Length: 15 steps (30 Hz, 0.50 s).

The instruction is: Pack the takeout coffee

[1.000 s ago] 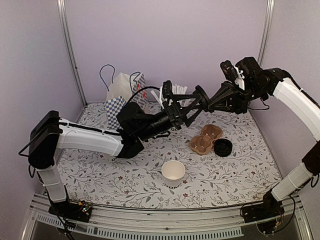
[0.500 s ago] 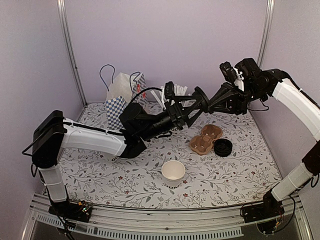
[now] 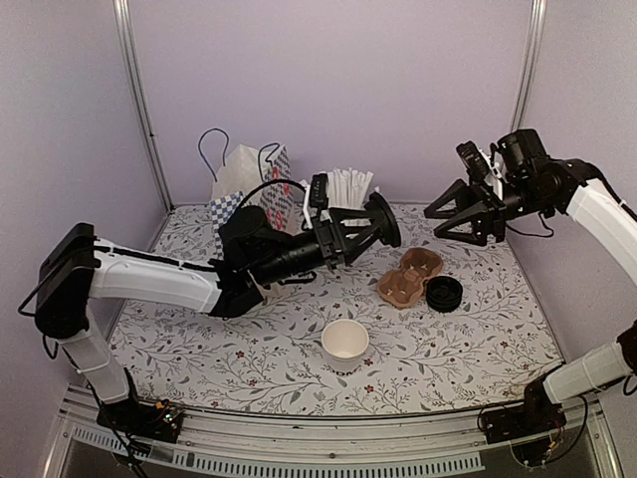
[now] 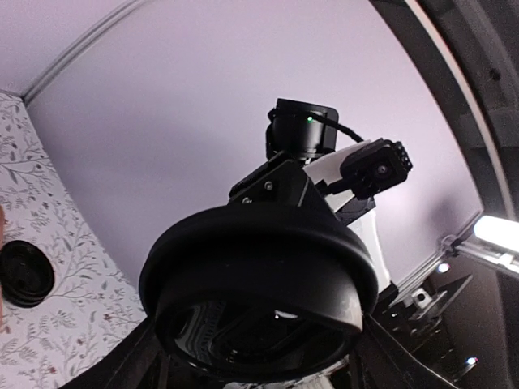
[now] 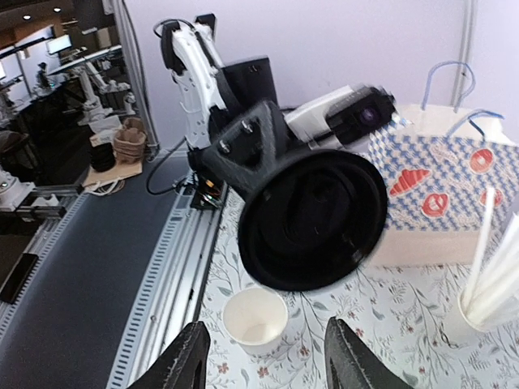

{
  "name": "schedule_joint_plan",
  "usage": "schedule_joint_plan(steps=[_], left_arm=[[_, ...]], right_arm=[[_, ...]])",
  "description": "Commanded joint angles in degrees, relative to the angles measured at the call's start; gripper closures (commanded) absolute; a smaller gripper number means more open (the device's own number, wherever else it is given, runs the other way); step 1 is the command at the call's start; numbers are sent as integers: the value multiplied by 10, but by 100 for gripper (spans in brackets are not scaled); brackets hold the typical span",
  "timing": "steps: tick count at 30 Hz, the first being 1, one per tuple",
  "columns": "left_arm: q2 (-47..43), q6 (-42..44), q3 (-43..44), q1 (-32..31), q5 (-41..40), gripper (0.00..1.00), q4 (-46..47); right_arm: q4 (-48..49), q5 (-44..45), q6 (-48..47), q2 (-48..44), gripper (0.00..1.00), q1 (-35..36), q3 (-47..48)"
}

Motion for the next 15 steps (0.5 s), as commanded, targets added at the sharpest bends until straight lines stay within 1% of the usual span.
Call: schedule_joint_plan(steps=[1,3,5,7,8,10,15], left_arm=[[-97,176,12,4,7,29,-239],[-129,265,40,-4,-14,29,-381],[-154,341,64,-19,-19,29,-511],[-178,390,76,-45,-25,29,-601],[-185,403,81,-53,-35,29,-643],[-198,421,88,-66,-48,30,-712],[-212,462,129,-91,-69,31,-838]], right_arm=[[137,34,74,-69,48,-67,-106],[183,39,93,-92,48,-94,-158],[214,61,100,-104,48,-105,-203],[271,110,109,-115,48,-106,-257],[289,123,125,-123,47,-106,-281],[314,140,114,-136,46,-106,-326],[356,155,117,-138,45,-106,-376]])
